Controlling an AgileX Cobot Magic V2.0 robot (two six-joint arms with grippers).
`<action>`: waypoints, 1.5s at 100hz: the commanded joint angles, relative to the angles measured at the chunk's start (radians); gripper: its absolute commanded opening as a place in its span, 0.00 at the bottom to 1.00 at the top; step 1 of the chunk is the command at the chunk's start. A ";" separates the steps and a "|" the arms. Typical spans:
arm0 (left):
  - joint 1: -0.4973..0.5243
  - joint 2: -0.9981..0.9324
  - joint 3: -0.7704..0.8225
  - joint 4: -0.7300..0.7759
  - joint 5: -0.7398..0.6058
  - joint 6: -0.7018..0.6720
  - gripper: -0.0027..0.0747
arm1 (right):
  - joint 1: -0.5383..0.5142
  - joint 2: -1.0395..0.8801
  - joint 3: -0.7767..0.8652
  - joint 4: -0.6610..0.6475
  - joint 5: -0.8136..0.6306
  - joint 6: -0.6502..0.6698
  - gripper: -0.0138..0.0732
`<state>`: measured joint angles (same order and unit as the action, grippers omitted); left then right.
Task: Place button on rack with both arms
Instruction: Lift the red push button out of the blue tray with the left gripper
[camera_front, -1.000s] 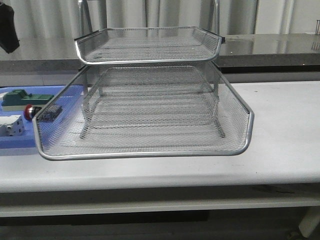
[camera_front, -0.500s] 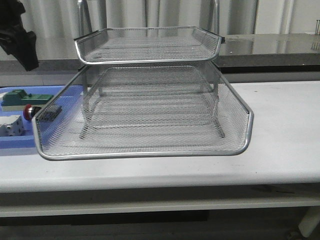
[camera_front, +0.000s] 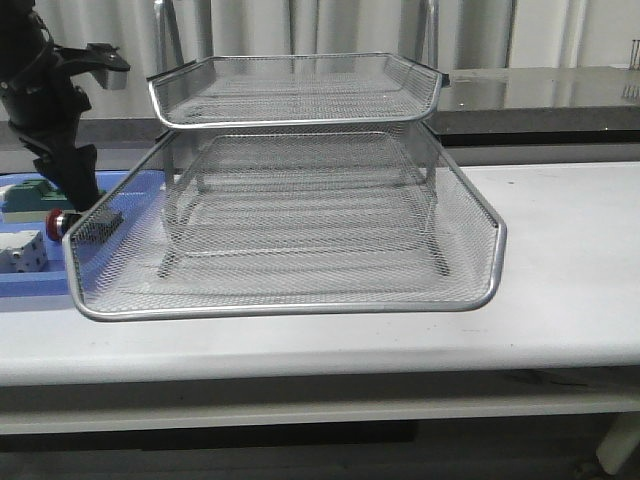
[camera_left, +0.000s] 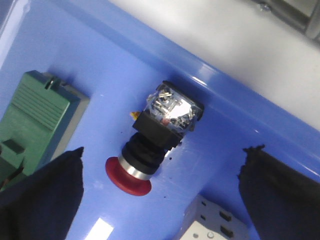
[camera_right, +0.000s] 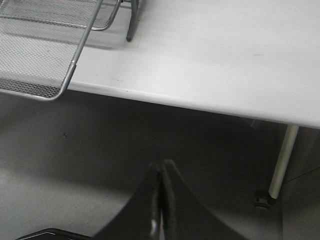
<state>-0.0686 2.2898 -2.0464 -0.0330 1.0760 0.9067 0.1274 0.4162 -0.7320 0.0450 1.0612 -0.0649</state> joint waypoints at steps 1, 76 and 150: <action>-0.005 -0.047 -0.032 -0.016 -0.047 0.014 0.82 | -0.004 0.007 -0.033 -0.008 -0.056 -0.004 0.08; 0.000 0.048 -0.111 -0.007 -0.097 0.068 0.82 | -0.004 0.007 -0.033 -0.008 -0.056 -0.004 0.08; 0.001 0.109 -0.112 -0.009 -0.100 0.068 0.68 | -0.004 0.007 -0.033 -0.008 -0.056 -0.004 0.08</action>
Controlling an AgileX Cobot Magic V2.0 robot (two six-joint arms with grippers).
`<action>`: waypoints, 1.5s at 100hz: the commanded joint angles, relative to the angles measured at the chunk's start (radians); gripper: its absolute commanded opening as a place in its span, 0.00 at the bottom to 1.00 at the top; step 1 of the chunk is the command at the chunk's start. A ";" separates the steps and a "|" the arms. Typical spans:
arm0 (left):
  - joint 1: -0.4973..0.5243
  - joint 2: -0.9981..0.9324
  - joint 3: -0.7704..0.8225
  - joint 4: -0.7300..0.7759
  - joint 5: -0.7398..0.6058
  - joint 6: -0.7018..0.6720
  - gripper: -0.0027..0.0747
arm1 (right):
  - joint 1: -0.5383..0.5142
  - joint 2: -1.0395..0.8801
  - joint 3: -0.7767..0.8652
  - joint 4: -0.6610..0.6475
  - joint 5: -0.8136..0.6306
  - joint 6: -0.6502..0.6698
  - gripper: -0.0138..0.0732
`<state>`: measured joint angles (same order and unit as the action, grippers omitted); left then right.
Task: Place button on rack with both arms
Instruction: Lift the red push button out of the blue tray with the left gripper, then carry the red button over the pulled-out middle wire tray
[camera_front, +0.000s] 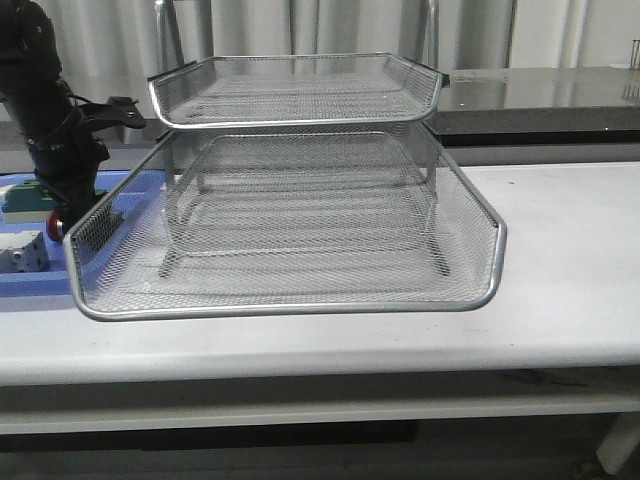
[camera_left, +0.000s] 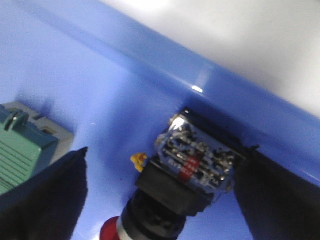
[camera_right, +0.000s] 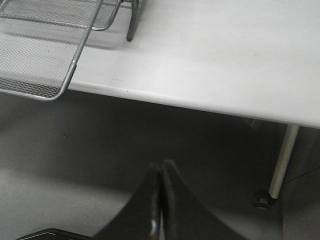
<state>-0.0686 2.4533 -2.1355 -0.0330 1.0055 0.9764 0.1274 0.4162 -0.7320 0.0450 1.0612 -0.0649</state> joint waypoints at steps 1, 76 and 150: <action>0.001 -0.054 -0.023 -0.009 -0.030 -0.002 0.66 | -0.004 0.007 -0.033 -0.008 -0.056 -0.004 0.08; 0.001 -0.073 -0.287 -0.011 0.269 -0.061 0.03 | -0.004 0.007 -0.033 -0.008 -0.056 -0.004 0.08; 0.001 -0.349 -0.186 0.019 0.269 -0.275 0.03 | -0.004 0.007 -0.033 -0.008 -0.056 -0.004 0.08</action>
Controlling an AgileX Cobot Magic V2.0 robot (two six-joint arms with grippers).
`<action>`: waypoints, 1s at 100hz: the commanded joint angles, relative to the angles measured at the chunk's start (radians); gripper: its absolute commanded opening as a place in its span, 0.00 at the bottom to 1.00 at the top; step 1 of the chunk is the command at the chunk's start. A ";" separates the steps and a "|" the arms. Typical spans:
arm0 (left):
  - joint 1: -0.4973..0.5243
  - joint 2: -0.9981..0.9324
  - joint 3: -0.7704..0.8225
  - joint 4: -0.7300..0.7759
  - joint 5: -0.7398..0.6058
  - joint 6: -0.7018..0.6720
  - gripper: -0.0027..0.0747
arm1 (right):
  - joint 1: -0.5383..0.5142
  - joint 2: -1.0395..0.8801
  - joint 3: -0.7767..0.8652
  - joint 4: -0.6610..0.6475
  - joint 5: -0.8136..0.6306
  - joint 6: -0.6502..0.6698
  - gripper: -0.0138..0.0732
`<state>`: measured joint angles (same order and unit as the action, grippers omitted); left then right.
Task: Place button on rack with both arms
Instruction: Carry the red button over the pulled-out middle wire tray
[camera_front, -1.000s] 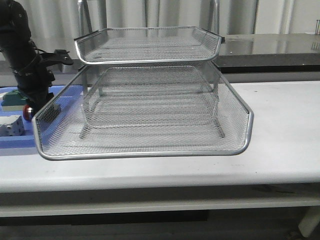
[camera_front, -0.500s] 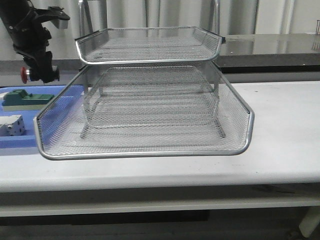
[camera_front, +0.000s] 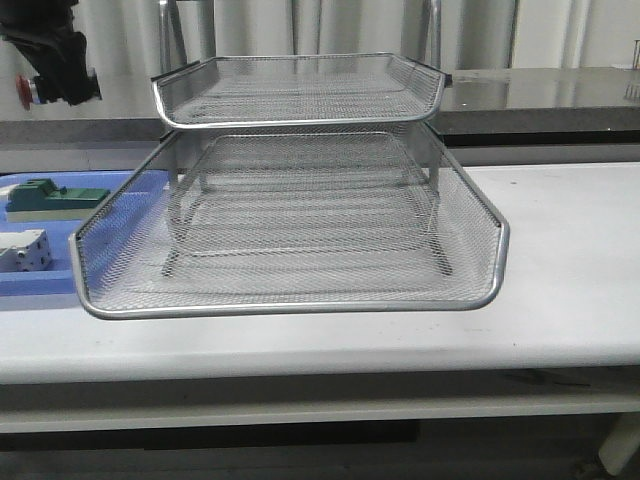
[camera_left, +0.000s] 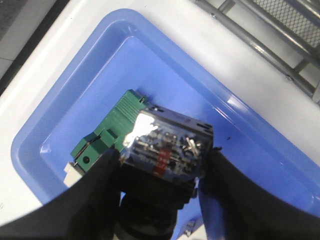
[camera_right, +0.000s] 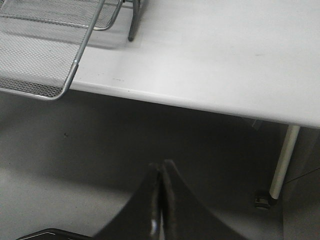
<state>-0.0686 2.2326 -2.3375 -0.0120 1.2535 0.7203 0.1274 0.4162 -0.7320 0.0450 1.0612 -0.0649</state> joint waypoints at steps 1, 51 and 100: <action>0.001 -0.133 0.020 -0.001 0.021 -0.022 0.03 | -0.004 0.007 -0.033 -0.008 -0.056 -0.004 0.08; -0.039 -0.547 0.397 -0.057 0.021 -0.090 0.03 | -0.004 0.007 -0.033 -0.008 -0.056 -0.004 0.08; -0.342 -0.609 0.450 -0.150 0.021 -0.090 0.03 | -0.004 0.007 -0.033 -0.008 -0.056 -0.004 0.08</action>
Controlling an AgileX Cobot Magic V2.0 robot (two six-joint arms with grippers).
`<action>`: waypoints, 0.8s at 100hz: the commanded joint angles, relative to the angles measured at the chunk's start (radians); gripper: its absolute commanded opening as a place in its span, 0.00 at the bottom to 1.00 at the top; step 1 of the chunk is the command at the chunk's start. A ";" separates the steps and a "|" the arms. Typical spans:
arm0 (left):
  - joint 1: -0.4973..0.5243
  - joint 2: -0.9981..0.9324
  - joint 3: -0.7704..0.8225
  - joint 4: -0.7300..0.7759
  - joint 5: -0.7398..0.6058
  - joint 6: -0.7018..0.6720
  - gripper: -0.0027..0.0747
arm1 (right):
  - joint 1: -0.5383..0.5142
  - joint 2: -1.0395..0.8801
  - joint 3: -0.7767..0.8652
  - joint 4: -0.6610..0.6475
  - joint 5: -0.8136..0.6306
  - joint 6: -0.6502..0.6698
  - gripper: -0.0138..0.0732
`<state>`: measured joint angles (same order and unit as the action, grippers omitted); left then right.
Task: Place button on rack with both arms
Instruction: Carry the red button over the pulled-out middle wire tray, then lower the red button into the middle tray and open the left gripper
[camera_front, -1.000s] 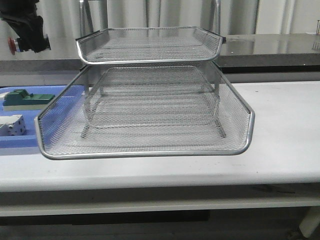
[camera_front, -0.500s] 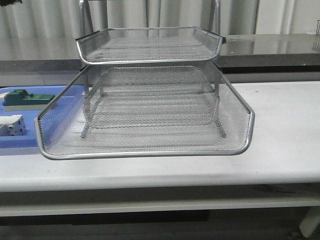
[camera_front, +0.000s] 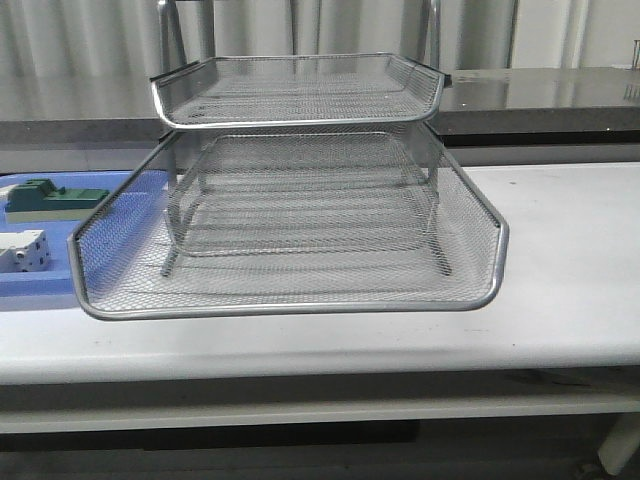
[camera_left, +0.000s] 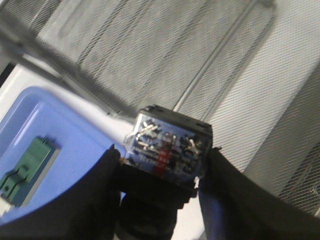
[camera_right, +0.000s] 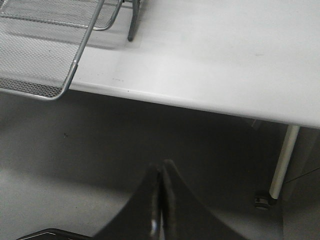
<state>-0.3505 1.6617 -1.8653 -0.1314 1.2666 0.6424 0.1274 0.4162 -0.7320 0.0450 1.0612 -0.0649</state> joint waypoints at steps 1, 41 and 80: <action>-0.066 -0.036 -0.022 -0.031 0.008 -0.013 0.03 | -0.004 0.007 -0.033 -0.008 -0.056 -0.004 0.08; -0.253 0.146 -0.022 -0.031 0.006 -0.010 0.03 | -0.004 0.007 -0.033 -0.008 -0.056 -0.004 0.08; -0.282 0.294 -0.022 -0.031 0.006 -0.010 0.03 | -0.004 0.007 -0.033 -0.008 -0.056 -0.004 0.08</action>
<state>-0.6253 1.9982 -1.8629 -0.1427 1.2487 0.6424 0.1274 0.4162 -0.7320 0.0450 1.0612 -0.0649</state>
